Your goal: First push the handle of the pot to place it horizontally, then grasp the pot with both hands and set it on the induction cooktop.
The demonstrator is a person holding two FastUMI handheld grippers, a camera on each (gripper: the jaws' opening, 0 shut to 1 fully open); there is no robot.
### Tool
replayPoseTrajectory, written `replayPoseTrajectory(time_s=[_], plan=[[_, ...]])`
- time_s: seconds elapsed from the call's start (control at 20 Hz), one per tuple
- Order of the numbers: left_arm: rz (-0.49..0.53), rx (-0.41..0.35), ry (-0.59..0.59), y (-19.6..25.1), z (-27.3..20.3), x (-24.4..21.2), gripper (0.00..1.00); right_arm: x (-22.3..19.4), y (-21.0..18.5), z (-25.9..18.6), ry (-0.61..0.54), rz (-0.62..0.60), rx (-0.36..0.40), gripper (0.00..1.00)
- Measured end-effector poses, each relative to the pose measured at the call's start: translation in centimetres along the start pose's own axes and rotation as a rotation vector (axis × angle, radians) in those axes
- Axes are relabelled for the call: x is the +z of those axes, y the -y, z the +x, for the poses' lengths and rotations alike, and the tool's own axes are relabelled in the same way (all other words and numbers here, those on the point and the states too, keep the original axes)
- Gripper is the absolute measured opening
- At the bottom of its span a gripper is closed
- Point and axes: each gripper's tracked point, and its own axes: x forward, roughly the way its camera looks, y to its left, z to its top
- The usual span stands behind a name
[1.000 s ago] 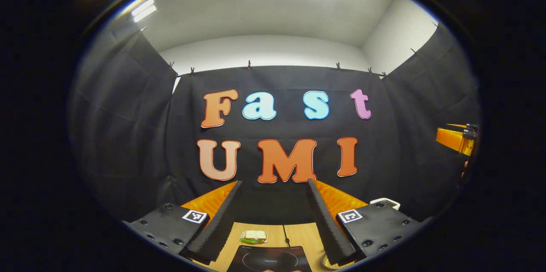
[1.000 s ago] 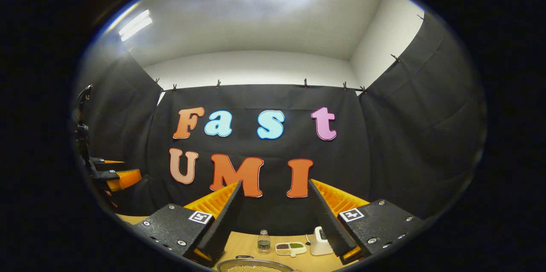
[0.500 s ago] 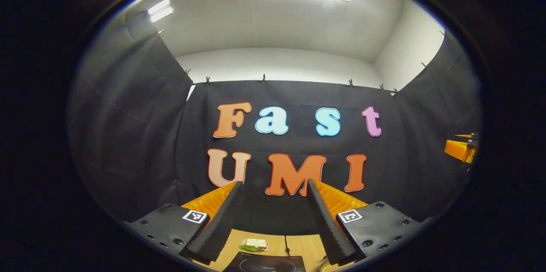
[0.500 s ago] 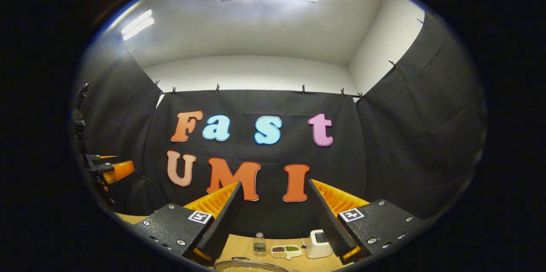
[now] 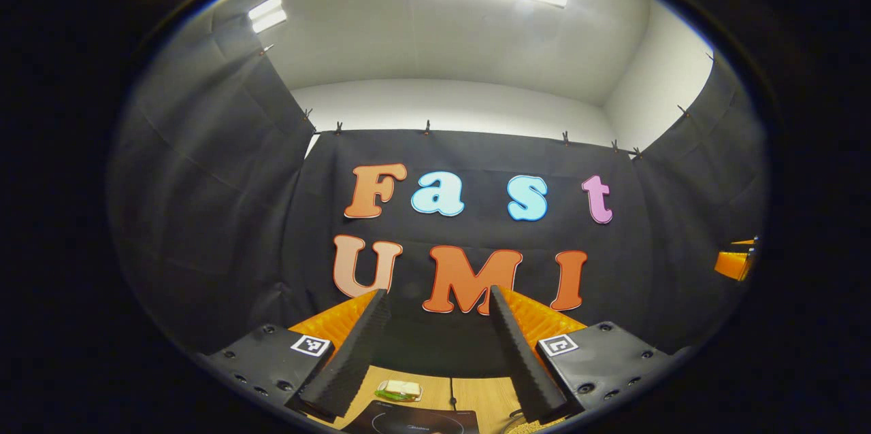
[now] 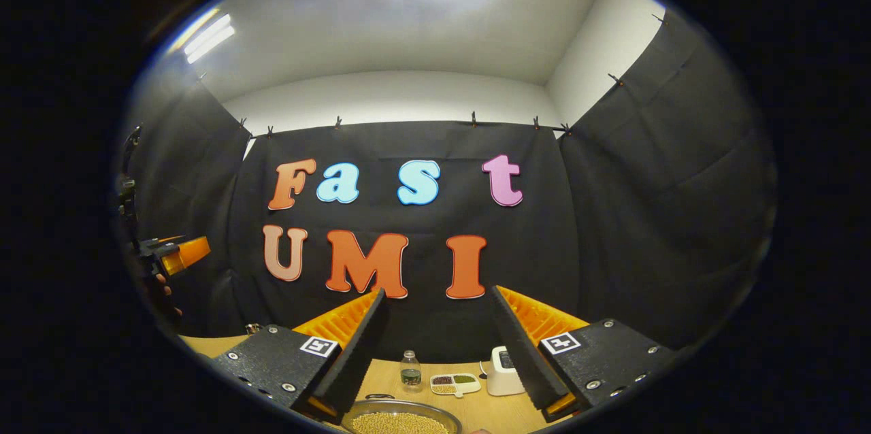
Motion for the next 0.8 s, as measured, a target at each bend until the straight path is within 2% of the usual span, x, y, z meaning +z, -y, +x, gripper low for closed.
replayPoseTrajectory(time_s=[0.15, 0.45, 0.65, 0.7, 0.75, 0.8], plan=[[0.0, -0.003, 0.003, 0.4, -0.2, -0.4, 0.96, -2.4, 0.7, -0.3, -0.054, 0.022, -0.001, 0.93], [0.012, 0.025, 0.086, 0.0, -1.4, 1.3, 0.94, -8.8, -0.5, -1.3, -0.204, 0.03, 0.047, 0.88], [0.036, 0.025, 0.094, 0.2, -1.5, 1.1, 0.94, -14.1, -1.9, -1.9, -0.344, 0.042, 0.104, 0.75], [0.04, 0.023, 0.088, 0.3, -1.5, 0.8, 0.94, -15.3, -2.2, -2.2, -0.377, 0.046, 0.118, 0.64], [0.043, 0.022, 0.08, 0.3, -1.5, 0.5, 0.94, -16.5, -2.5, -2.6, -0.41, 0.051, 0.129, 0.65], [0.044, 0.022, 0.072, 0.2, -1.4, 0.2, 0.96, -17.7, -2.6, -3.2, -0.444, 0.054, 0.141, 0.59]])
